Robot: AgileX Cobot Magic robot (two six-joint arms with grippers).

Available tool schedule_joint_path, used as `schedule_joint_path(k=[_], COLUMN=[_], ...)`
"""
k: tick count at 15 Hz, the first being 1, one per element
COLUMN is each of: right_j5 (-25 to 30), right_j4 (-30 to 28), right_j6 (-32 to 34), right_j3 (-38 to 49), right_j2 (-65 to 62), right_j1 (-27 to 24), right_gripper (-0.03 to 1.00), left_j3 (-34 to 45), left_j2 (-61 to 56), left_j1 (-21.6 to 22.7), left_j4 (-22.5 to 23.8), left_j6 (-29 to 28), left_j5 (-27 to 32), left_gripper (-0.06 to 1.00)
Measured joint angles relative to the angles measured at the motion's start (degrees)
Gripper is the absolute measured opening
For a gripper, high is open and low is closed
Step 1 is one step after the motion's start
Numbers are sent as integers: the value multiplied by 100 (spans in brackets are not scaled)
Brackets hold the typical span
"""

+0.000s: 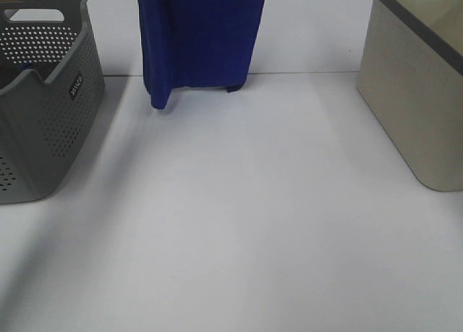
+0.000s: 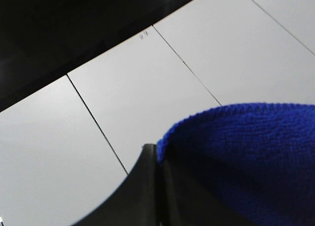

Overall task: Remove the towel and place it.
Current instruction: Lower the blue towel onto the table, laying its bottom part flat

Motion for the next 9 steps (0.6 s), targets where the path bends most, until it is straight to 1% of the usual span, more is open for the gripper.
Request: schedule_joint_path(k=[4,9], right_j5=[132,241], right_j4=[0,0], right_j6=[0,0], right_j3=[-17,-17], right_j2=[29,29], right_j1=[-298,-309], right_gripper=[2,2], left_j3=[-57,-86], left_j2=[160,166], left_j1=[63,63], left_j4=[17,17], left_j6=[6,6], left_j5=[172,138], left_gripper=[0,0])
